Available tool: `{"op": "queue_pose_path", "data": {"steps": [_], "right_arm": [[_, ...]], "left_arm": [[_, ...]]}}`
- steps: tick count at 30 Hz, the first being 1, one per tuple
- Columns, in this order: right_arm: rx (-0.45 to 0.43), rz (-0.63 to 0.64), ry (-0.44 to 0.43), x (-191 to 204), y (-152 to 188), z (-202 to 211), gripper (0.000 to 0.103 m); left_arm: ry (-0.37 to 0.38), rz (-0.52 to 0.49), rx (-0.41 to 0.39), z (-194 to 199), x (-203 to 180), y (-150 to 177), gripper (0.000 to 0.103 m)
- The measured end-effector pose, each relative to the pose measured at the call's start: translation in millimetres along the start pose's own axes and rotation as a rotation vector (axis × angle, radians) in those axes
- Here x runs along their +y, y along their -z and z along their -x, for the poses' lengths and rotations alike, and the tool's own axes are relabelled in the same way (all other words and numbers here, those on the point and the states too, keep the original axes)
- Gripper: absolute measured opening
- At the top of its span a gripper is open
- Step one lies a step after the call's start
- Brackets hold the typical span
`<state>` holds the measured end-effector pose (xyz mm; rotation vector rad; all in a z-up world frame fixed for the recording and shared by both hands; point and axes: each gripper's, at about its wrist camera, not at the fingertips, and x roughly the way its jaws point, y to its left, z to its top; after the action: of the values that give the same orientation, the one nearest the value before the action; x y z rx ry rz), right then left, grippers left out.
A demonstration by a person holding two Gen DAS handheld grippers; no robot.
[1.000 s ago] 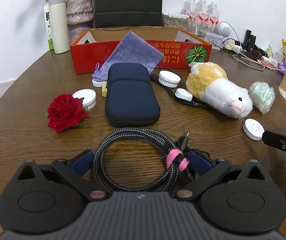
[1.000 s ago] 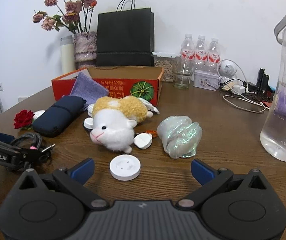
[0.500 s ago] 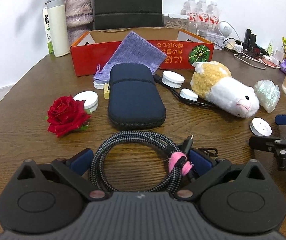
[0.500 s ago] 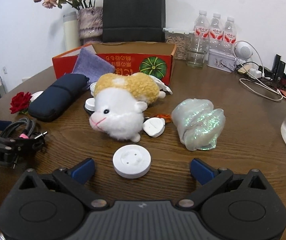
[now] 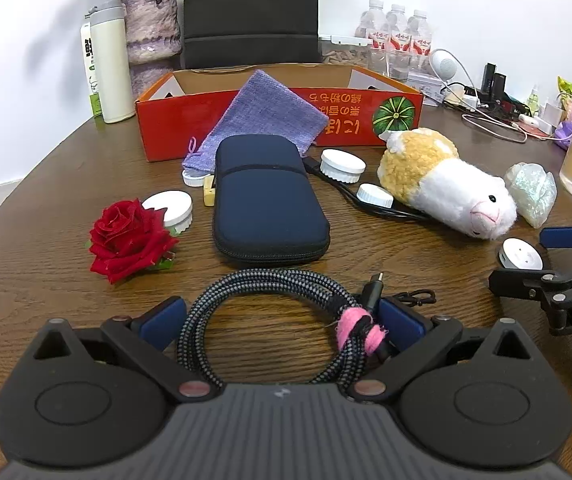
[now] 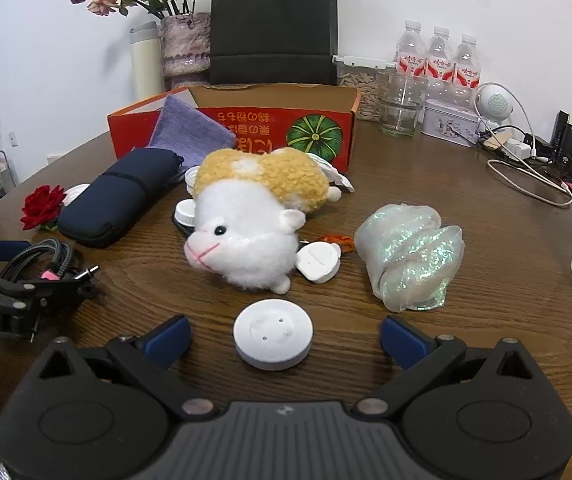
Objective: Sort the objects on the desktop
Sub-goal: 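Grasp the black cable with the left gripper while the right grasps the white lid, then carry the cable and white lid into the cardboard box and release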
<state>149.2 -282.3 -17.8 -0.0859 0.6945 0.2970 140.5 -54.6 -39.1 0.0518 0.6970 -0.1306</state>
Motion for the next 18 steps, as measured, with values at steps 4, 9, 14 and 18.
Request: {"op": "queue_pose_path", "data": {"steps": [4, 9, 14, 18], "right_arm": [[-0.017, 0.009, -0.012, 5.0, -0.5, 2.3, 0.082], [-0.050, 0.013, -0.024, 12.2, -0.4, 7.3, 0.038], [-0.053, 0.015, -0.037, 17.6, 0.4, 9.6, 0.038], [-0.058, 0.011, -0.048, 21.6, 2.4, 11.9, 0.038]], "left_arm": [[0.008, -0.008, -0.005, 0.7, -0.8, 0.1, 0.101], [0.009, -0.007, -0.012, 2.5, -0.7, 1.1, 0.098], [0.018, 0.010, -0.022, 5.8, 2.0, 2.8, 0.097], [0.021, 0.017, -0.036, 10.3, 2.7, 4.5, 0.096]]}}
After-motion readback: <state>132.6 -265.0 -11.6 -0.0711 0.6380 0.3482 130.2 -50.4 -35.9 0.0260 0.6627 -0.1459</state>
